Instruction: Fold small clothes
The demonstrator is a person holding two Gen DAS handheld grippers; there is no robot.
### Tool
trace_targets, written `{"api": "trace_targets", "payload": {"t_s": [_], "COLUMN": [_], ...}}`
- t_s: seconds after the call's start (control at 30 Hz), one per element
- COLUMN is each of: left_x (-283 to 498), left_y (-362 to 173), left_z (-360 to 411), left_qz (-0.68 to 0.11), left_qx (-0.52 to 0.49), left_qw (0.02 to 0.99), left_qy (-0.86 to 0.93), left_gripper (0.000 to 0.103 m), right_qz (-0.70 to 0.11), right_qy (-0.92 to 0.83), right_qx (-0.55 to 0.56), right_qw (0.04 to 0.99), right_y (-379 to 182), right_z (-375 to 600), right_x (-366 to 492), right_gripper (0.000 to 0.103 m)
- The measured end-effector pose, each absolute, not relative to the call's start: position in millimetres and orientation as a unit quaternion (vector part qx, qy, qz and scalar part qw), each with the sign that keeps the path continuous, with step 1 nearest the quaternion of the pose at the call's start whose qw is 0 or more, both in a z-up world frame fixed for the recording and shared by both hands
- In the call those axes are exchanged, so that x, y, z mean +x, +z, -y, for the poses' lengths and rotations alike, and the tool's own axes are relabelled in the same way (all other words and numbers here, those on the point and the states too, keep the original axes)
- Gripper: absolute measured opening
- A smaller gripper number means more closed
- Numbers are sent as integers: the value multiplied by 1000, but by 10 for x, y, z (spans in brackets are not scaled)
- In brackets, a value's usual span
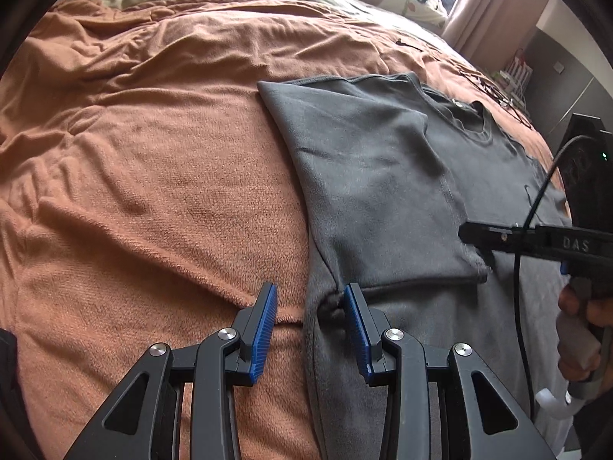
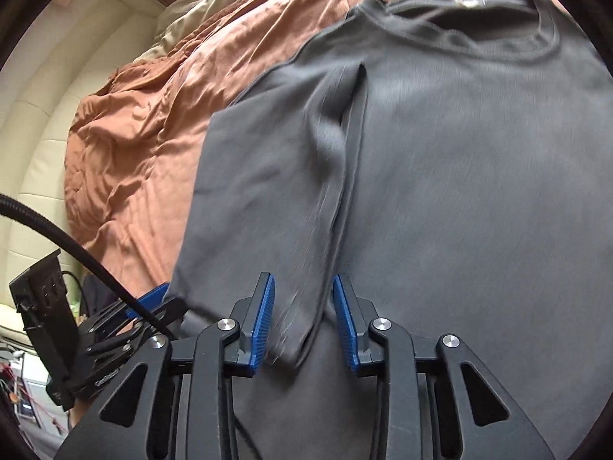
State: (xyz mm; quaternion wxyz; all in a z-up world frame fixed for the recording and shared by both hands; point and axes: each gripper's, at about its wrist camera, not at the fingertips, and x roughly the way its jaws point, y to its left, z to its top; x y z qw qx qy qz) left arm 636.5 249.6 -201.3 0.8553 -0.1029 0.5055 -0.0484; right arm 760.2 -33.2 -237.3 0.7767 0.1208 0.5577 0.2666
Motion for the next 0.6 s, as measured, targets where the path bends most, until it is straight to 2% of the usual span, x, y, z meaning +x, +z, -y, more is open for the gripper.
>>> {"api": "trace_targets", "payload": {"t_s": [0.03, 0.13, 0.2, 0.6], "left_x": [6361, 6360, 6347, 5978], "left_y": [-2021, -2053, -2027, -1892], "left_z": [-2490, -2496, -2498, -2614], "left_qz": [-504, -504, -502, -491], "left_qx": [-98, -101, -101, -132], "left_qw": [857, 857, 858, 859], "left_qy": [-45, -45, -44, -60], "left_gripper": [28, 18, 13, 13], "right_qz": [-558, -554, -554, -540], "right_qy": [260, 241, 236, 183], "right_qx": [115, 126, 136, 118], "right_qw": [780, 787, 787, 813], "right_y": [-2381, -2354, -2328, -2041], "right_z": [324, 372, 392, 476], "right_x": [7565, 7477, 7410, 6912], "right_gripper": [9, 1, 0, 1]}}
